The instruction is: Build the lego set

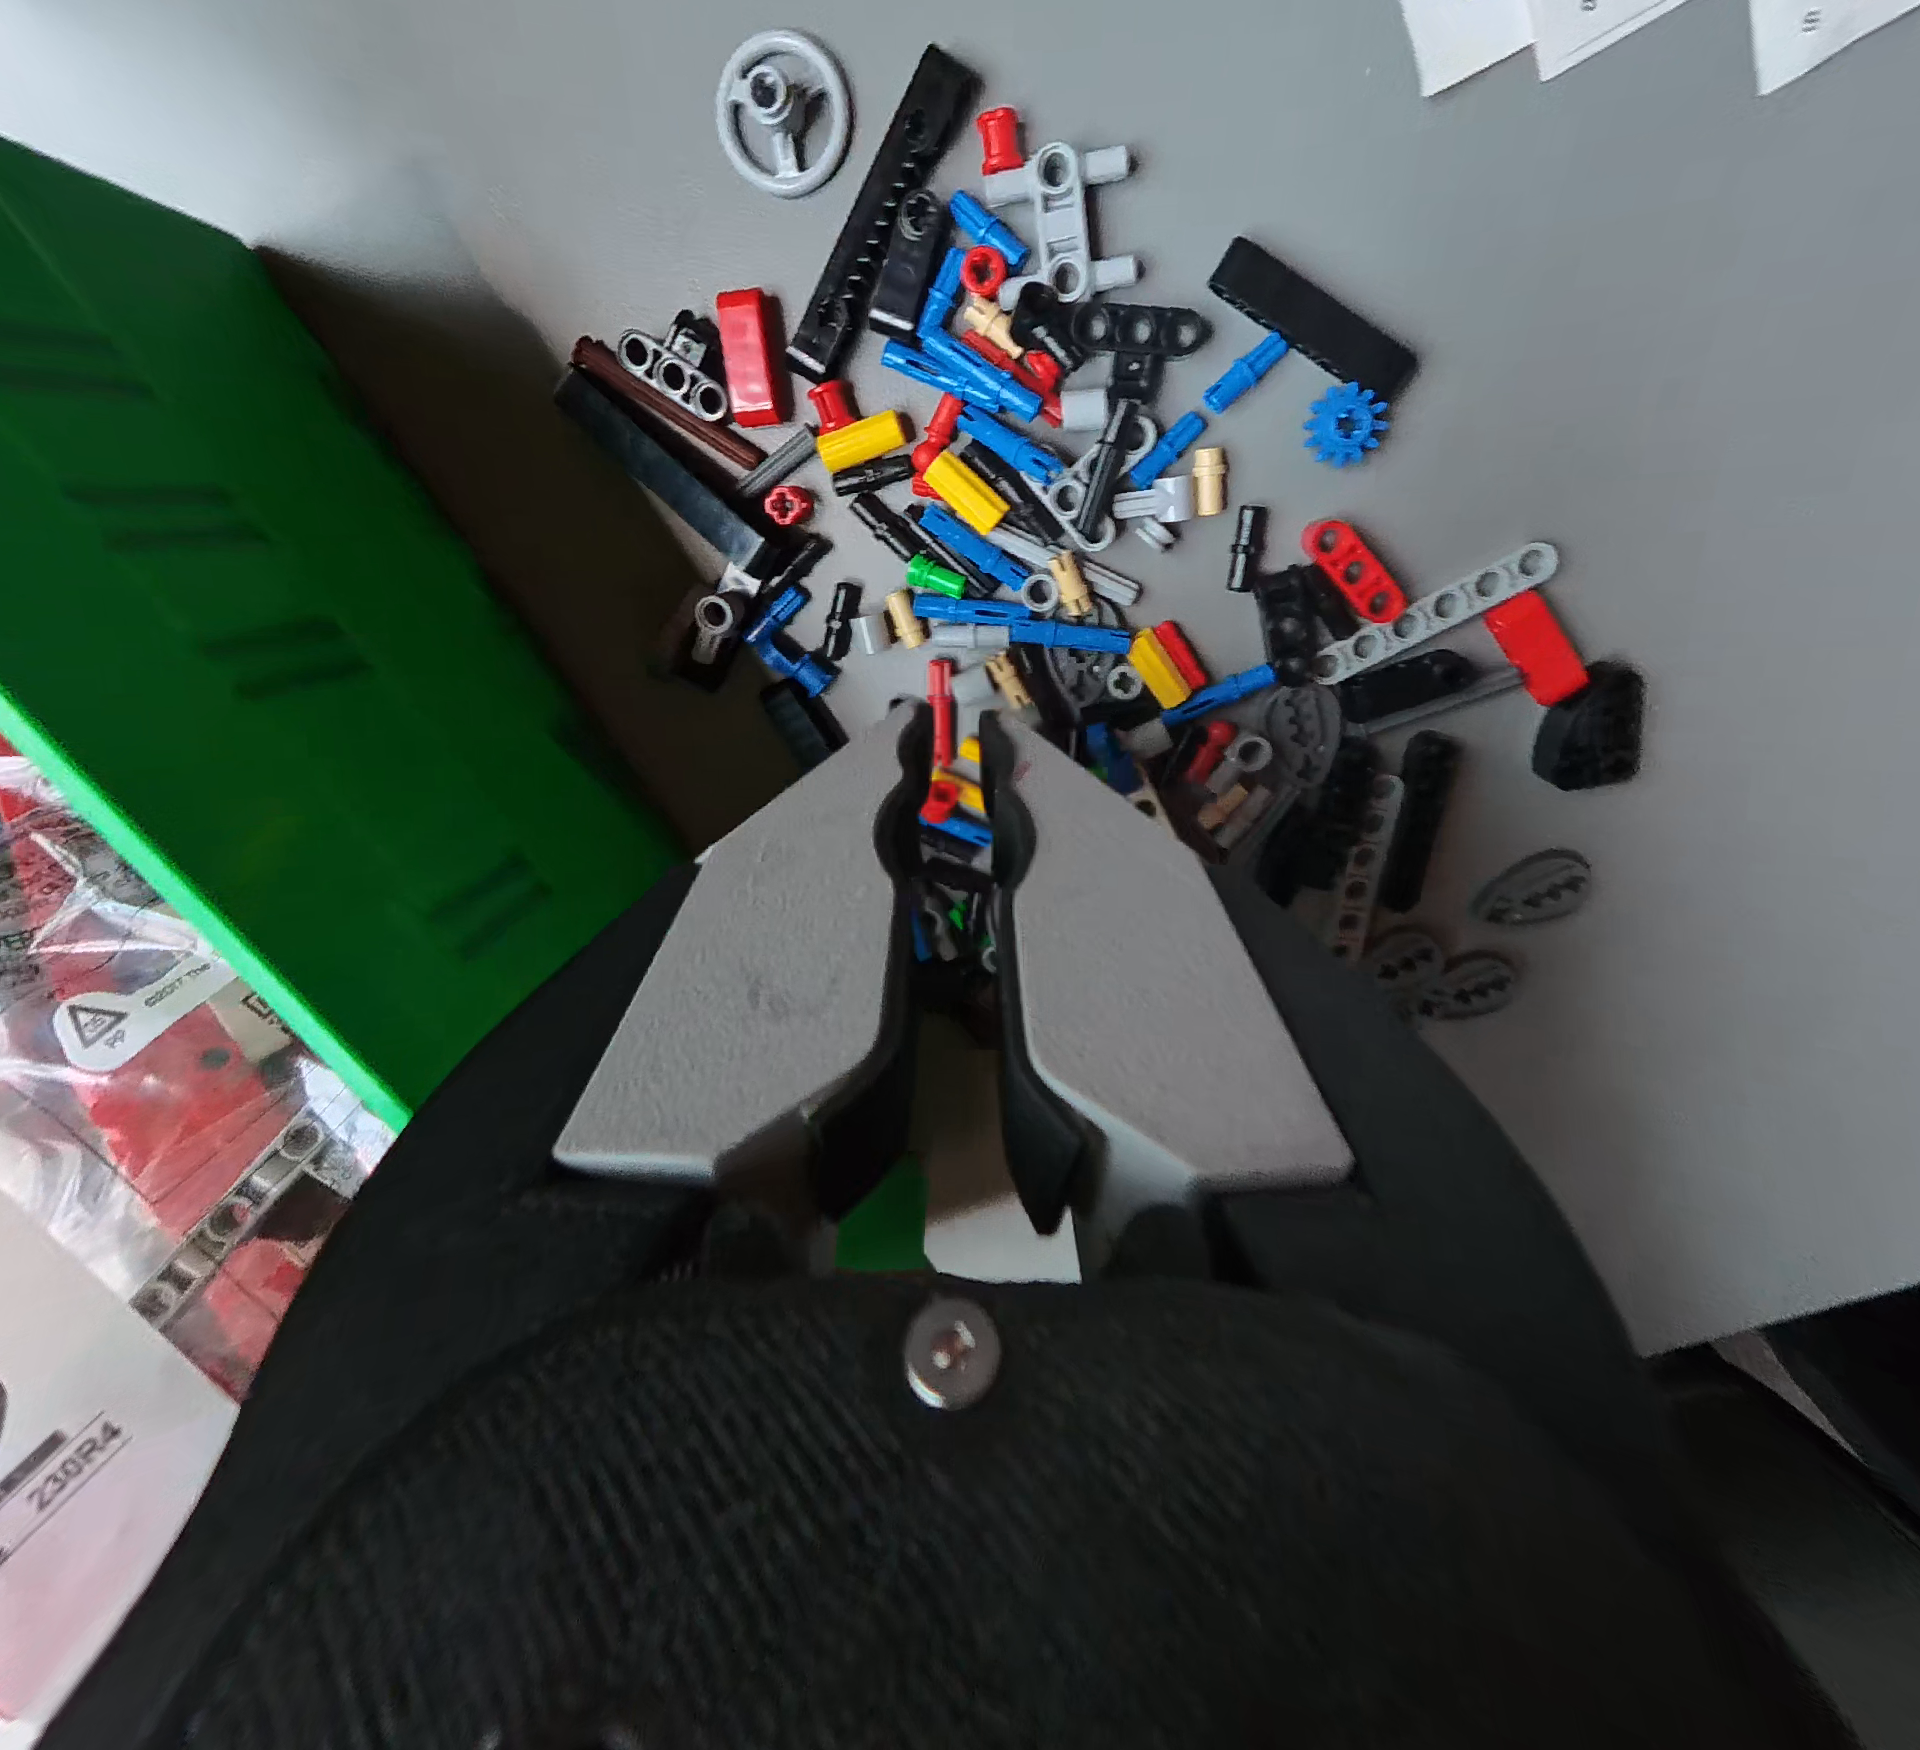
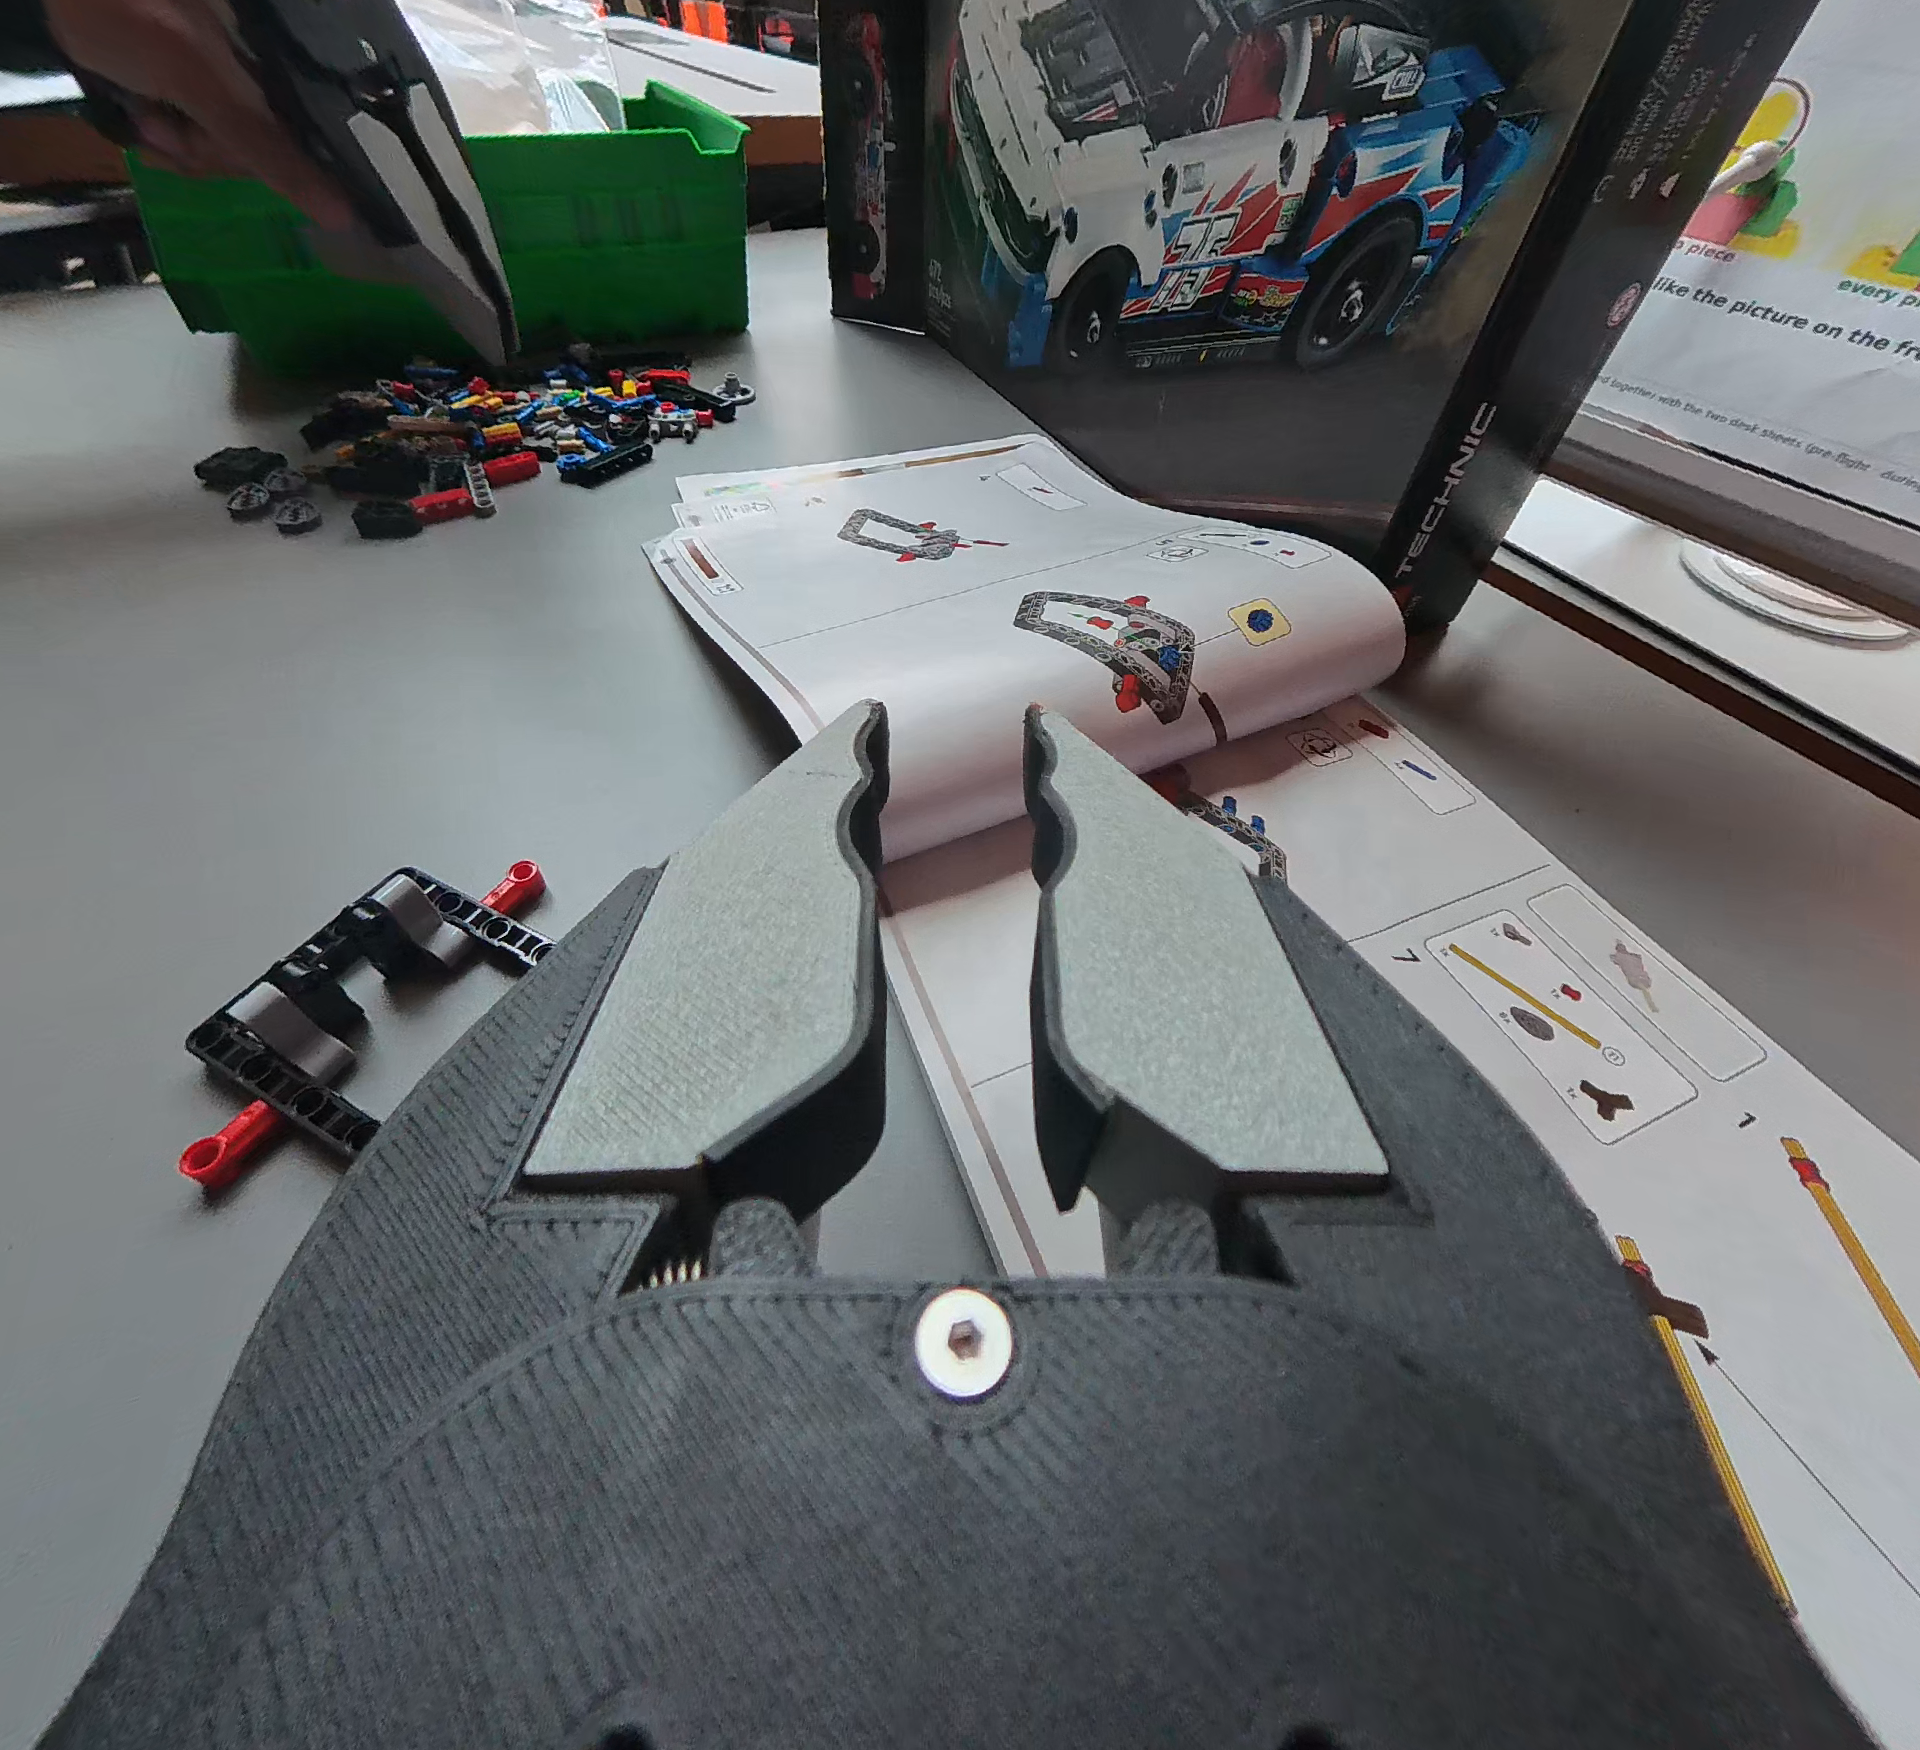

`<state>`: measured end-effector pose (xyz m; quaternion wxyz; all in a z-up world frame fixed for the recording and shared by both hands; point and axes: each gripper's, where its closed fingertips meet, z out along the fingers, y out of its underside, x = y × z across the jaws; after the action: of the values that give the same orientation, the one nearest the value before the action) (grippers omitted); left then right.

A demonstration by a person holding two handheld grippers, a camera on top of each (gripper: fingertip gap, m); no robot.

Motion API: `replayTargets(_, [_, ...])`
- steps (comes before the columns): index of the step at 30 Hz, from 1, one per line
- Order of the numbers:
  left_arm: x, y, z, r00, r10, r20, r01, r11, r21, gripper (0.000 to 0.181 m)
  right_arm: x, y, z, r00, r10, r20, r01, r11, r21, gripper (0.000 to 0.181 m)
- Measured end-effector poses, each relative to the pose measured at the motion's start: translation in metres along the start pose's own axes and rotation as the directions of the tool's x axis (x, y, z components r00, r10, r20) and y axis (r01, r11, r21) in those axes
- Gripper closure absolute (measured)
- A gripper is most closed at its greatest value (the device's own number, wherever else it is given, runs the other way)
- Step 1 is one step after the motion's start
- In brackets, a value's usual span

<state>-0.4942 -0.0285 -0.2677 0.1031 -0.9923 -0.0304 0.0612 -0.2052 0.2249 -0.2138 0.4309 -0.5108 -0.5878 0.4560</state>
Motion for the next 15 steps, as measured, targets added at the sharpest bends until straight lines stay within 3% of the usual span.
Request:
replayTargets(4, [-0.006,0.002,0.003,0.999,-0.045,0.009,0.045,0.999,-0.016,0.175,0.0,0.0,0.0,1.0,0.002,0.001,-0.002,1.0,0.001,0.158])
replayTargets(15, [-0.005,0.013,0.018,0.999,0.016,0.036,-0.011,0.989,-0.15,0.174,0.0,0.0,-0.001,1.0,-0.001,-0.002,0.001,1.0,0.002,0.159])
